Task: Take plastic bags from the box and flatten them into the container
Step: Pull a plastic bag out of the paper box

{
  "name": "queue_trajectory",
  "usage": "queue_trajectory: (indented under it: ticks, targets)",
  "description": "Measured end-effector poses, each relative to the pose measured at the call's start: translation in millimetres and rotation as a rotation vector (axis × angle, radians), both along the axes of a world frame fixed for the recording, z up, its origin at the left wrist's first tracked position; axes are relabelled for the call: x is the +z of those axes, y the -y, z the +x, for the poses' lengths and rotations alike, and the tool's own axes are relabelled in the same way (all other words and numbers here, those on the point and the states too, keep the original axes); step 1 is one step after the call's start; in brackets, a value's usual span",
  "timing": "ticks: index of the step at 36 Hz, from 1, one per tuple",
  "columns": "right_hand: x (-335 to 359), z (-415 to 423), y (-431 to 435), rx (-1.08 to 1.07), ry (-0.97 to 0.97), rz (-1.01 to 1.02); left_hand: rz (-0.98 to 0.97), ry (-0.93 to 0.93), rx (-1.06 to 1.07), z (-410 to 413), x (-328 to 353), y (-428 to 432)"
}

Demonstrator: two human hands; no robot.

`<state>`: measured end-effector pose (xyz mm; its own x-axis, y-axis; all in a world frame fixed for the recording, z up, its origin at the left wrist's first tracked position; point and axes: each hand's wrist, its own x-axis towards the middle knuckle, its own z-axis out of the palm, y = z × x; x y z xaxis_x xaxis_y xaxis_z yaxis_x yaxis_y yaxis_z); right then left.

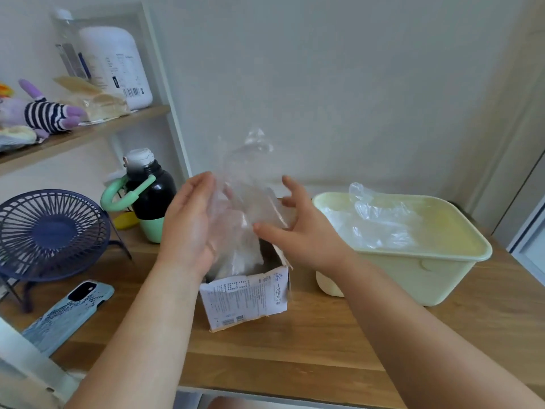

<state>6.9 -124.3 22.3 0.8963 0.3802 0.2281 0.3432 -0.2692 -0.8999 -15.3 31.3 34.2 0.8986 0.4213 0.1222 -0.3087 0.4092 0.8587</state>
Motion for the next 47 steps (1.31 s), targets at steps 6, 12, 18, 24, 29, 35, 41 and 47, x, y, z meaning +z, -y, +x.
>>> queue_trajectory:
  ticks: [6,12,18,24,29,35,41,47]
  targets:
    - [29,-3,23,0.047,0.087,0.113,0.33,-0.083,-0.122,2,7,20]
    - [42,0,50,-0.179,0.169,-0.091,0.442,-0.151,-0.338,7,11,44]
    - [46,4,74,-0.411,0.084,-0.057,0.391,-0.147,-0.488,11,13,70]
    - [44,6,100,-0.512,-0.067,0.122,0.837,-0.052,-0.391,10,5,88]
    - [41,6,114,-0.511,-0.119,0.166,0.512,-0.138,-0.242,29,-4,98]
    - [40,9,123,-0.583,-0.087,0.139,0.156,-0.236,-0.508,33,3,96]
    - [35,2,118,-0.872,0.355,-0.249,0.073,-0.276,-0.47,41,7,97]
    - [49,-18,102,-0.333,0.305,-0.19,0.062,-0.238,-0.457,39,10,100]
